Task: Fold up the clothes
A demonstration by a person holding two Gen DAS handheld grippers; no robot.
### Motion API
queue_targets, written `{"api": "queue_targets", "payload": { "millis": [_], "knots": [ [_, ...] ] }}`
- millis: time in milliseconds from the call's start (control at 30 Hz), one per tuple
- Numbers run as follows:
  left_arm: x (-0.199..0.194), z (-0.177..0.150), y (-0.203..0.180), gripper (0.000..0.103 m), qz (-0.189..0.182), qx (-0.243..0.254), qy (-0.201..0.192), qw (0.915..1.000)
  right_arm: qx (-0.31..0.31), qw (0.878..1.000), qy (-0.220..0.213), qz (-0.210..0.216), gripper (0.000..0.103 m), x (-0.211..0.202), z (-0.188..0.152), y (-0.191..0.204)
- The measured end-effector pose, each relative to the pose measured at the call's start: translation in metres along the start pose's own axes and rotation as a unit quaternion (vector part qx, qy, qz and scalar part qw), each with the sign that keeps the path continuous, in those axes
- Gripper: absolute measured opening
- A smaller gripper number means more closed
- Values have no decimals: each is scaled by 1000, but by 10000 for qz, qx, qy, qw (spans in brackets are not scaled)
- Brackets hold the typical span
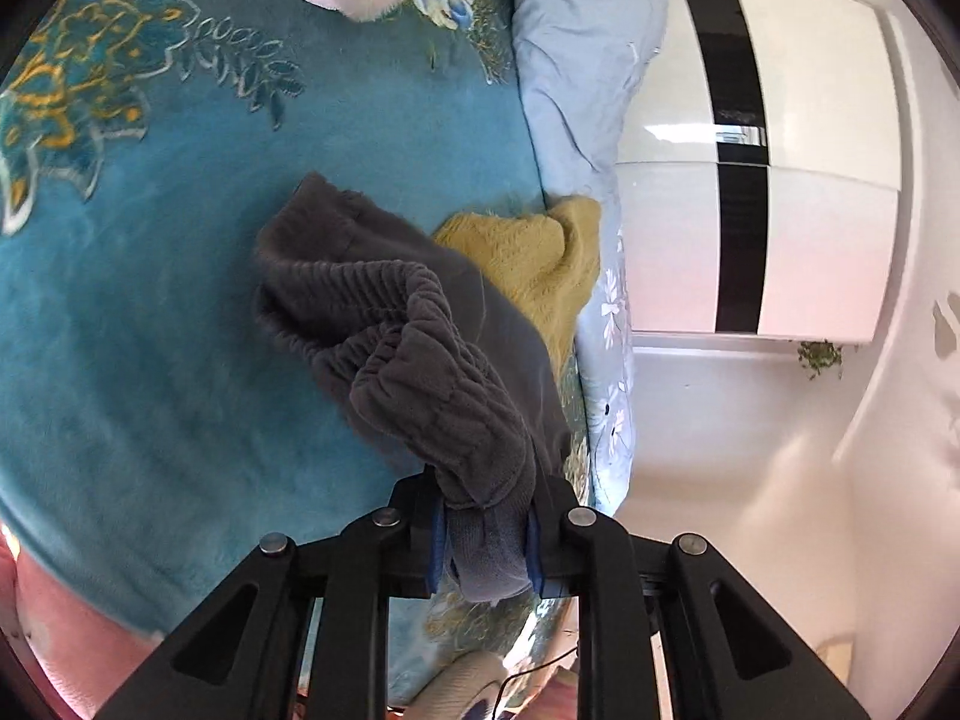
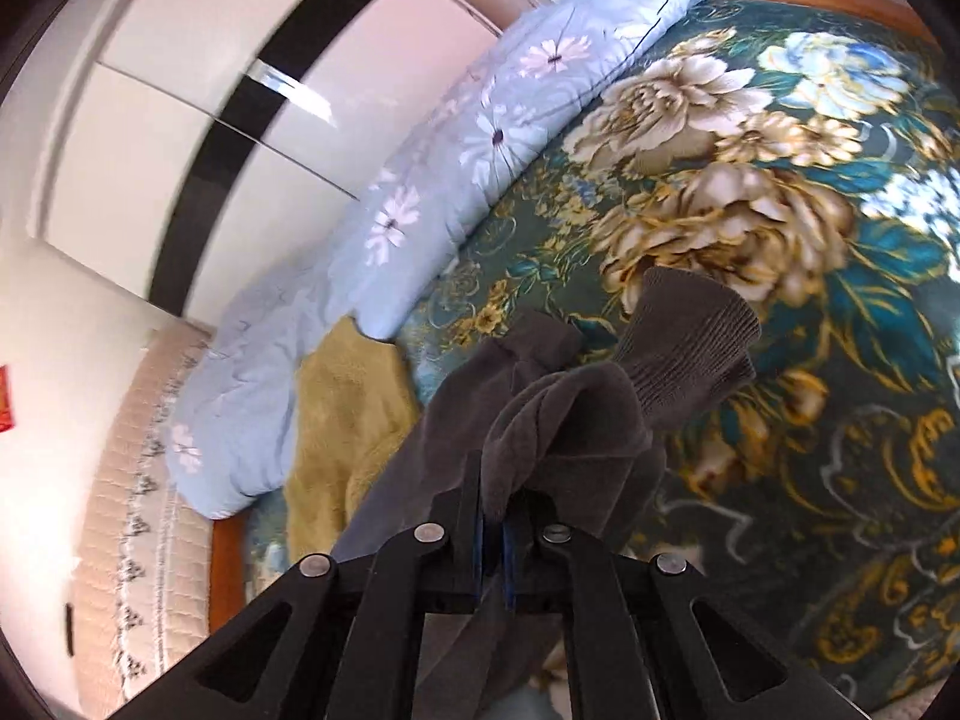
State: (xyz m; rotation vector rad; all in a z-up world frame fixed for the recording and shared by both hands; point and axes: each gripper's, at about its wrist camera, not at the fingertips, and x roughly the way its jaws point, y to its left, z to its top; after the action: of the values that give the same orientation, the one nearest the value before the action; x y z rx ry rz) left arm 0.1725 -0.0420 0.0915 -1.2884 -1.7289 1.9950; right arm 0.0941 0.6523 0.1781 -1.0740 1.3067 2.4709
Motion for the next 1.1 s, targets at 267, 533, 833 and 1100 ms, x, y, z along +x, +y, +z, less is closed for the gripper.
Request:
{"api": "queue_targets", "payload": {
  "millis": [267,533,833,1100],
  "knots": [
    [38,61,0,20,306,-571,-39,9979,403,9948,571,-737,4,103,30,42],
    [69,103,24,20,197,-909,-101,9956,450,9957,530,-608,4,174,46,67],
    [88,121,52,23,-153,-1065,-246,9939,429,9980,452,64,29,195,42,58],
    [62,105,59,49,-695,-930,-699,9908,205,9990,-137,373,52,128,50,5]
  ]
}}
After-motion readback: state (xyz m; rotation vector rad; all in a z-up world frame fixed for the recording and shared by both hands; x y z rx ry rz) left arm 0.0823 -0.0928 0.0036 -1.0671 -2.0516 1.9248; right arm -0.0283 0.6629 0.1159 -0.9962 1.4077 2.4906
